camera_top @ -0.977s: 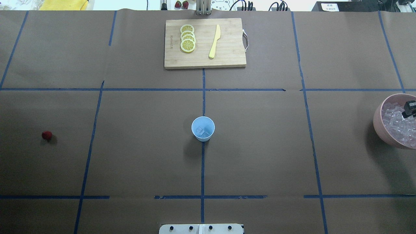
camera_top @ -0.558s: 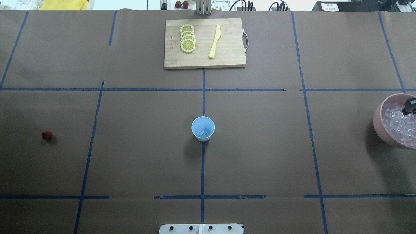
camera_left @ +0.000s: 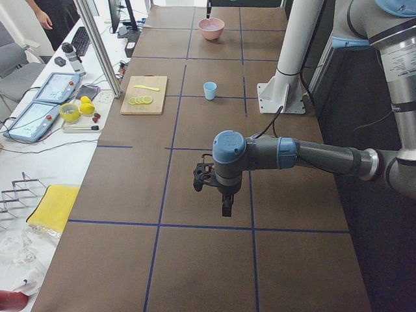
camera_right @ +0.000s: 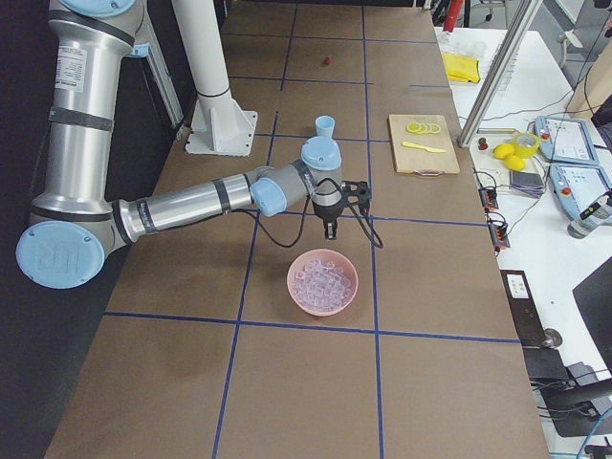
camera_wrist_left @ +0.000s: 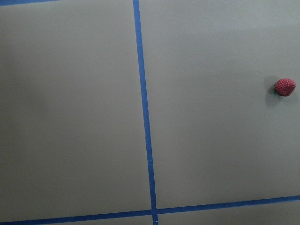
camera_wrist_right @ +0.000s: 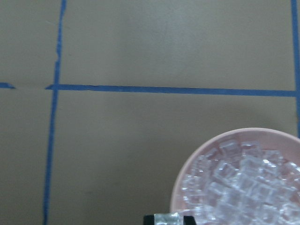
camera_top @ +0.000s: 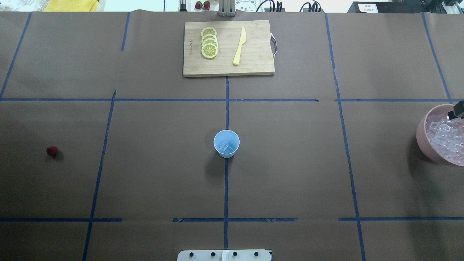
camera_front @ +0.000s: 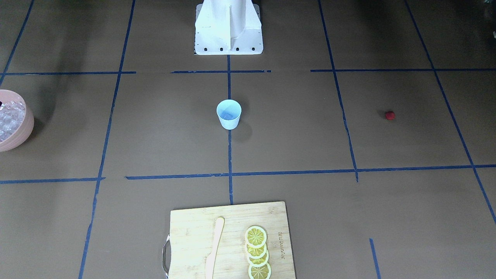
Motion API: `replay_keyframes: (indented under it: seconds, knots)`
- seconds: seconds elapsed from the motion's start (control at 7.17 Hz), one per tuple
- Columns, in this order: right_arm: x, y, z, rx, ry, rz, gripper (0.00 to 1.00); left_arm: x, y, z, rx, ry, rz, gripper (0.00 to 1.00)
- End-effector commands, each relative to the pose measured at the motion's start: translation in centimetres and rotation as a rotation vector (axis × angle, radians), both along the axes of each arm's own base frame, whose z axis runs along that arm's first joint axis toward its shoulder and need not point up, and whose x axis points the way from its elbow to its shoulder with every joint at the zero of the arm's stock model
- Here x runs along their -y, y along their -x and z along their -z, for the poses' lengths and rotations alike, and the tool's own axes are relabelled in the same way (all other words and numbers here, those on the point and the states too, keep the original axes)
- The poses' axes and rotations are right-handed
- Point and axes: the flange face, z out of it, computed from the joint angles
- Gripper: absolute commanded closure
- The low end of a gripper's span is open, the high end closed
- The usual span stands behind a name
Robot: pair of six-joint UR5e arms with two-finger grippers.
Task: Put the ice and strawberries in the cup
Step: 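Lower the right gripper into the bowl and grasp another ice cube, then carry the held ice cube over the light-blue cup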
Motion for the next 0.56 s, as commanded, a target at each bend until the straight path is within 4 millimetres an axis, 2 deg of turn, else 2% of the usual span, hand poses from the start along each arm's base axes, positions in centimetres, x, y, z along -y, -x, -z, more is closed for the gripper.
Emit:
replay_keyframes:
  seconds: [0.0,0.14,0.28,0.42]
  knots:
    - [-0.3,7.7,8.9,0.137,0.11,-0.08,1.0,0.0,0.0,0.0,0.0,-0.002,0.0,0.0]
    - [-0.4,12.9,13.9,0.205,0.165,-0.107,1.0,0.0,0.0,0.0,-0.002,0.001,0.0,0.0]
    - [-1.5,18.5,18.6,0.26,0.216,-0.14,1.0,0.0,0.0,0.2,-0.002,-0.002,0.0,0.0]
    - [-3.7,23.9,21.9,0.286,0.244,-0.154,1.0,0.0,-0.1,0.2,-0.003,-0.003,-0.001,0.0]
